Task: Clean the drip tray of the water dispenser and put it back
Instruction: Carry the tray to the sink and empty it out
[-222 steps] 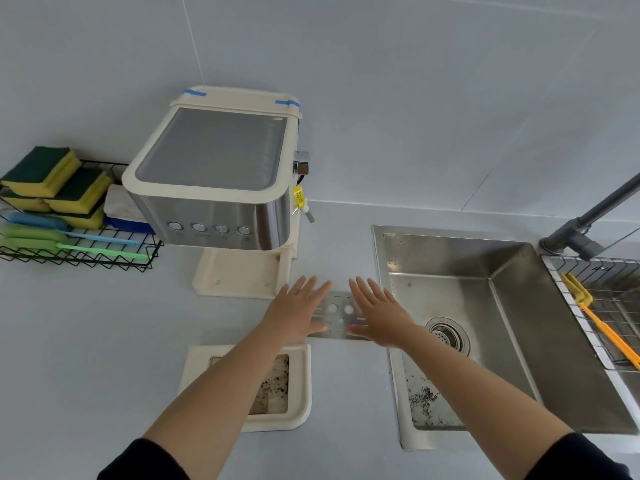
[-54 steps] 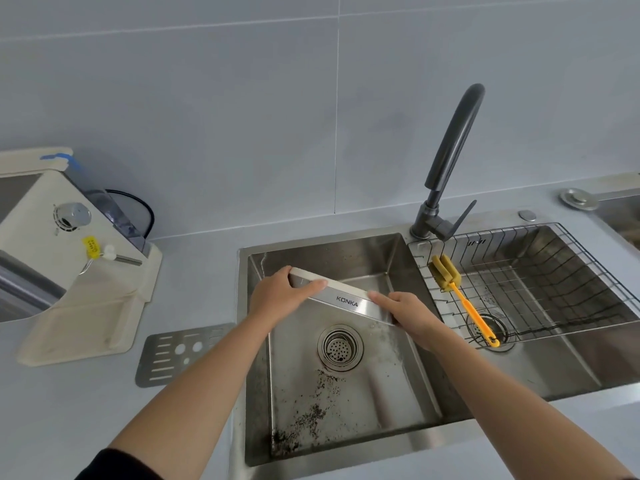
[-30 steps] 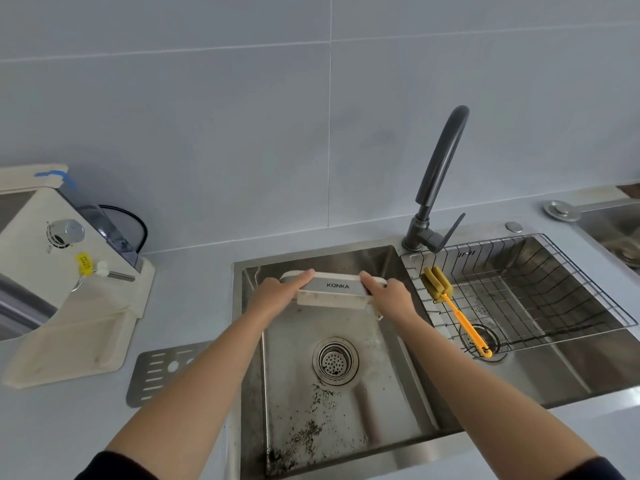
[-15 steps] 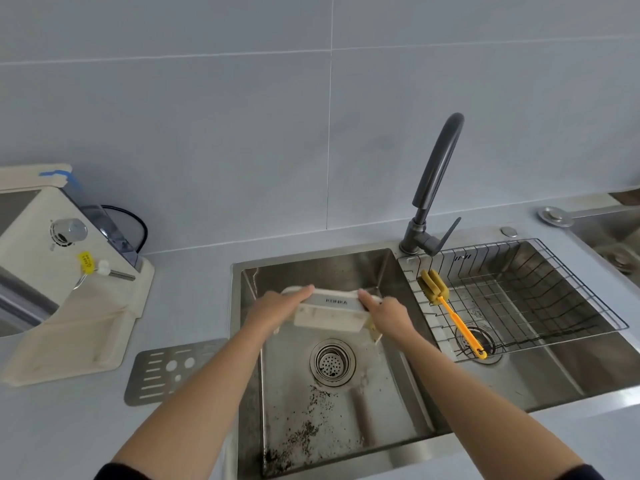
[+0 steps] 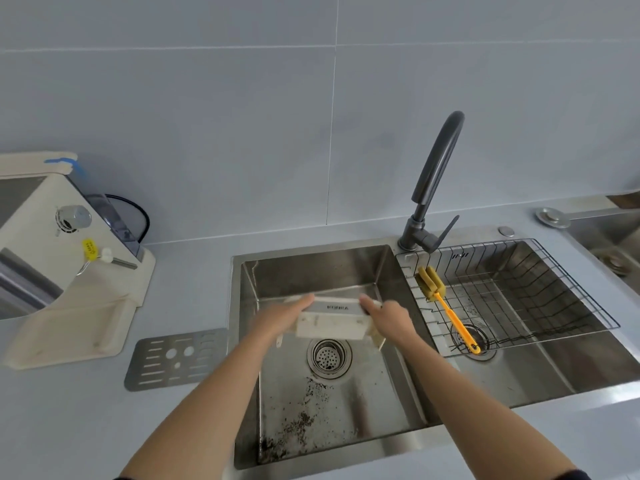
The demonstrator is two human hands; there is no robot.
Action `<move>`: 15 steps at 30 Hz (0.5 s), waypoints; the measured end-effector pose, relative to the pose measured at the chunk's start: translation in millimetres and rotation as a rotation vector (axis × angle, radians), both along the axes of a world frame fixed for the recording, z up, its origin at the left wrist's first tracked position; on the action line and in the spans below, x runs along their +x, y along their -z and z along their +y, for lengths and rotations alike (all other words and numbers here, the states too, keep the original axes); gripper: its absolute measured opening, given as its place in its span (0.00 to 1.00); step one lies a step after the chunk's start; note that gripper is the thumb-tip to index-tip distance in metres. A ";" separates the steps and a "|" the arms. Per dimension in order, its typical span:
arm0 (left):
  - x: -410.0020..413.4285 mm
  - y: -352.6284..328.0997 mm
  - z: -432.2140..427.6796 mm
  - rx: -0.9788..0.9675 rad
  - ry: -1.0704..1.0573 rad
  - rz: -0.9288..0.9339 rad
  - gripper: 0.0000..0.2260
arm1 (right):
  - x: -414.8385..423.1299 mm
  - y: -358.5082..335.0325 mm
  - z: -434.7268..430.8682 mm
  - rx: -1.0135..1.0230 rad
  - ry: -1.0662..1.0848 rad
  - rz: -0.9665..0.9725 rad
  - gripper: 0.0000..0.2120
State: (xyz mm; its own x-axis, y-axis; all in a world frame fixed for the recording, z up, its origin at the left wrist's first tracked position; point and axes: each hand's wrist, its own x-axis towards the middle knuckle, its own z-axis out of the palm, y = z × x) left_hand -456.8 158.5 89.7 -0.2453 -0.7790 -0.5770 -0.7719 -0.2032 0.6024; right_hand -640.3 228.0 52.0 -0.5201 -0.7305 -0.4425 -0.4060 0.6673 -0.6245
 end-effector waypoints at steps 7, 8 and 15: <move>-2.6 -20.6 -11.7 -0.181 0.010 -0.068 0.36 | -10.7 -12.5 -6.6 -0.145 0.083 0.012 0.25; -0.7 -11.8 -5.0 -0.120 0.046 -0.057 0.33 | -8.2 -1.4 -2.8 -0.081 0.077 -0.031 0.25; 5.8 2.5 2.9 0.047 -0.032 -0.046 0.39 | 0.3 7.3 5.2 0.051 0.071 -0.091 0.23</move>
